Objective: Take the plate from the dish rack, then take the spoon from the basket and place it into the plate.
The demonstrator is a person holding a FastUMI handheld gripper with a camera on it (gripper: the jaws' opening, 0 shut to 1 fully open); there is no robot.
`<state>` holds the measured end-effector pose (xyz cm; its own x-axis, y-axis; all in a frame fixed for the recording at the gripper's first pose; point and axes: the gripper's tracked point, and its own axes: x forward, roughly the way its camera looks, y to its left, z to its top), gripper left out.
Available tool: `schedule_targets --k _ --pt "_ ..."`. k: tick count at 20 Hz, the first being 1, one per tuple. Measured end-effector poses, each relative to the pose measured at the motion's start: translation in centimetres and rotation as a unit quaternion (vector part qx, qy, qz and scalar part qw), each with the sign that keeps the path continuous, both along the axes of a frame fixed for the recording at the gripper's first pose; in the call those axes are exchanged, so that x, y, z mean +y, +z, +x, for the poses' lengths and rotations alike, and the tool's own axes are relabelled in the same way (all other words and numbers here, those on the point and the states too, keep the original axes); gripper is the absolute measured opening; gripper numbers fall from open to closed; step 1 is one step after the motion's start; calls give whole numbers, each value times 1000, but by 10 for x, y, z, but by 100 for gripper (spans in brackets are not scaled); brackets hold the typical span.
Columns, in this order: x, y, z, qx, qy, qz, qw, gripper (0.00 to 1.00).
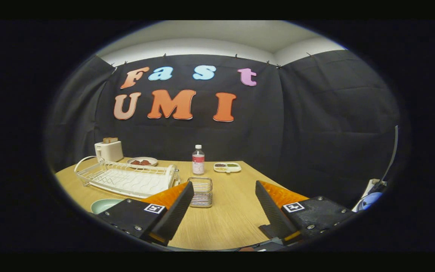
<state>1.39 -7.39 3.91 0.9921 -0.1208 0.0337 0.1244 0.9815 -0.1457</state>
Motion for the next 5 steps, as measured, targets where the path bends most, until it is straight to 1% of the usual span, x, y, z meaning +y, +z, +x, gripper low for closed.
schedule_targets --k 3,5 --pt "-16 1 -2 -7 -19 -11 1000 97" --pt "-19 -6 -8 2 -28 -13 1000 97"
